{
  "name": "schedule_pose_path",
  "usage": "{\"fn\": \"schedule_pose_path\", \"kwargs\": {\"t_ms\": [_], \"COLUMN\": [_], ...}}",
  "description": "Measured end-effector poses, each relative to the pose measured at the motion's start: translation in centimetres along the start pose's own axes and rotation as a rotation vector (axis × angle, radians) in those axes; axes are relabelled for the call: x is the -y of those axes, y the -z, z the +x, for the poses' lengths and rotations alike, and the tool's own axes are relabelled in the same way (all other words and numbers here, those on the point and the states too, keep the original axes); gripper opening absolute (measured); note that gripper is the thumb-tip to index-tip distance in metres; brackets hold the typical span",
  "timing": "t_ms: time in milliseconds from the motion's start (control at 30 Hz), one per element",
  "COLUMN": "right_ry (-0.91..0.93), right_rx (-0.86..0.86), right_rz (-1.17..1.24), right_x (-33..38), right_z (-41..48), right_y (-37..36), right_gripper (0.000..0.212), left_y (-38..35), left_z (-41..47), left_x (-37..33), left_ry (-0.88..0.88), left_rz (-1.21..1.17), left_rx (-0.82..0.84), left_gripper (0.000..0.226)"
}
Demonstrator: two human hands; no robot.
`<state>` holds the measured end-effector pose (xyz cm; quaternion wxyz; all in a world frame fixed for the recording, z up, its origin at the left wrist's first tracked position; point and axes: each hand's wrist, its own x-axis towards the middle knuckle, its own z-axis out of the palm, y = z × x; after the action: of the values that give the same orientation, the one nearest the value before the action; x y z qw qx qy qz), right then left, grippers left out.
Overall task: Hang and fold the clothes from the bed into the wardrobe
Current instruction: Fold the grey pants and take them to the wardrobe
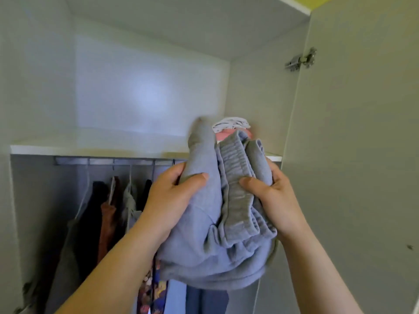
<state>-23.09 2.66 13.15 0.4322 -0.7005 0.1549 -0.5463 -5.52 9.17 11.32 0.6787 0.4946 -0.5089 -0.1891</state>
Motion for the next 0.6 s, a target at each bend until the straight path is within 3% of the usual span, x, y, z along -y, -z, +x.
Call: {"fn": "schedule_pose_path", "kwargs": {"t_ms": [267, 433, 600], "right_ry": [0.087, 0.059, 0.043], "right_rx": [0.070, 0.055, 0.071], "right_rz": [0.054, 0.080, 0.141], "right_x": [1.2, 0.7, -0.9], "right_z": [8.9, 12.8, 15.9], "right_y": [-3.9, -4.6, -4.5], "right_gripper": [0.040, 0.042, 0.040], "left_y": [4.9, 6.1, 6.0], "left_z": [7.0, 10.4, 13.4], "left_x": [-3.9, -4.6, -4.1], "left_ry": [-0.149, -0.114, -0.106], "left_rz": [0.097, 0.082, 0.091], "left_rx": [-0.041, -0.063, -0.073], "left_gripper": [0.044, 0.023, 0.026]}}
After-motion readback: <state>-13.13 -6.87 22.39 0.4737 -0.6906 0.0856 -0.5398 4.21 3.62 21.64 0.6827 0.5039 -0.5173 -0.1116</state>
